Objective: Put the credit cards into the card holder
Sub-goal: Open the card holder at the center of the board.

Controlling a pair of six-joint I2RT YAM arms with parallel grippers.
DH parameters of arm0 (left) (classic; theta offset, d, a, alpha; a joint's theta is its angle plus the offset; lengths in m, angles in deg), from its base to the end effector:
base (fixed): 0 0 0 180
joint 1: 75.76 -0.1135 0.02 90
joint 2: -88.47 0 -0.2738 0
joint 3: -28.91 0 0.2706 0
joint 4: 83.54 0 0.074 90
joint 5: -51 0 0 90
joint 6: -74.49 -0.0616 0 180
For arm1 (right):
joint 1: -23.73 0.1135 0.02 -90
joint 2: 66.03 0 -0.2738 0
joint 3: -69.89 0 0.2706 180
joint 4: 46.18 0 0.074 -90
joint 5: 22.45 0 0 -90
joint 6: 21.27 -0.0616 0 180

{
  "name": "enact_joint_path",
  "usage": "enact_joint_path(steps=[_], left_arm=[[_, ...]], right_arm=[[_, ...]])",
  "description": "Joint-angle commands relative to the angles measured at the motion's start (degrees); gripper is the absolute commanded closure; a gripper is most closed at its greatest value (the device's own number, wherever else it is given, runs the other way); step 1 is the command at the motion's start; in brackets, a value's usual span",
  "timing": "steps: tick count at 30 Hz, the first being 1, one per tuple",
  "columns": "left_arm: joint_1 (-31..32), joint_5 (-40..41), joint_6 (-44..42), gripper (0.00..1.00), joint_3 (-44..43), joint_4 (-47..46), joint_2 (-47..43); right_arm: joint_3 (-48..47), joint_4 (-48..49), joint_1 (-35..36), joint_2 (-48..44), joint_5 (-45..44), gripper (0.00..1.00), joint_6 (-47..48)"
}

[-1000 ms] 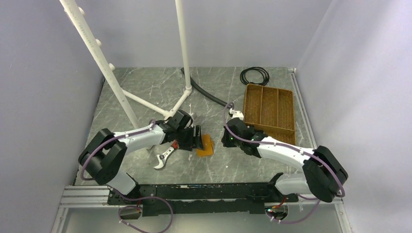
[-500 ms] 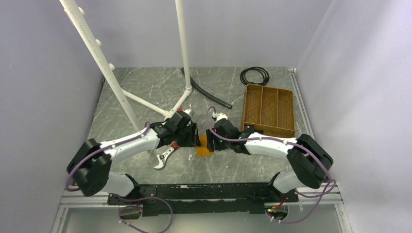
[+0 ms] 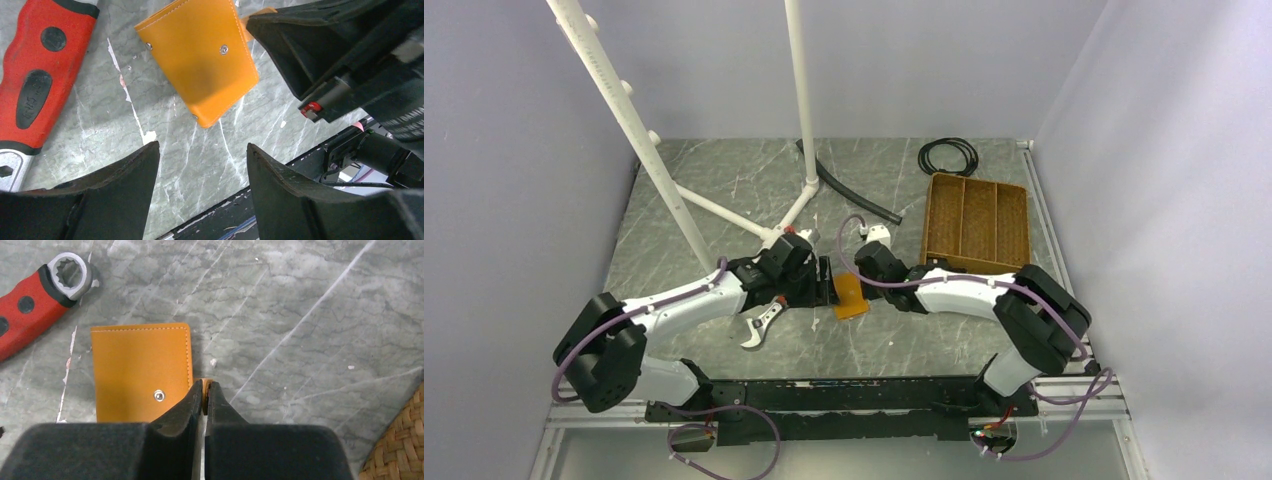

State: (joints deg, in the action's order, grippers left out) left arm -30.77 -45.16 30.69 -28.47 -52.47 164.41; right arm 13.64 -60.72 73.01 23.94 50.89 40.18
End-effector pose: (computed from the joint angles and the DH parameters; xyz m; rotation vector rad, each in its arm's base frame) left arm 0.2058 -0.2151 0.1899 0.0241 2.6132 -0.7846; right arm 0.2309 0.2412 0.1378 -0.2980 2.3692 0.2994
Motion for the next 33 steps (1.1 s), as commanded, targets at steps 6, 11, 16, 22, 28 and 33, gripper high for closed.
enact_joint_path(steps=[6,11,16,22,28,33], left_arm=[[0.1,-2.9,0.9,0.31,-1.6,-4.9,2.1],[0.0,-5.9,3.0,0.22,2.1,-12.0,2.7],[-0.1,-7.0,4.9,0.20,3.8,-15.0,2.6],[-0.1,-4.9,4.3,0.18,2.3,-11.9,1.3],[-0.1,0.1,2.7,0.13,-4.1,-2.9,5.0],[0.0,0.1,3.4,0.14,-5.6,-3.3,7.2]], right_arm=[[-0.9,-10.2,-0.8,-15.8,2.8,1.00,2.3],[0.1,-7.5,-0.8,-16.1,14.7,1.00,0.5],[0.9,-5.2,-0.8,-14.7,15.8,1.00,-3.0],[1.5,-5.7,-0.8,-16.2,15.7,1.00,-4.9],[2.5,-4.7,-0.8,-18.2,16.4,1.00,-7.3],[1.6,-5.7,-0.8,-19.1,16.4,1.00,-6.8]])
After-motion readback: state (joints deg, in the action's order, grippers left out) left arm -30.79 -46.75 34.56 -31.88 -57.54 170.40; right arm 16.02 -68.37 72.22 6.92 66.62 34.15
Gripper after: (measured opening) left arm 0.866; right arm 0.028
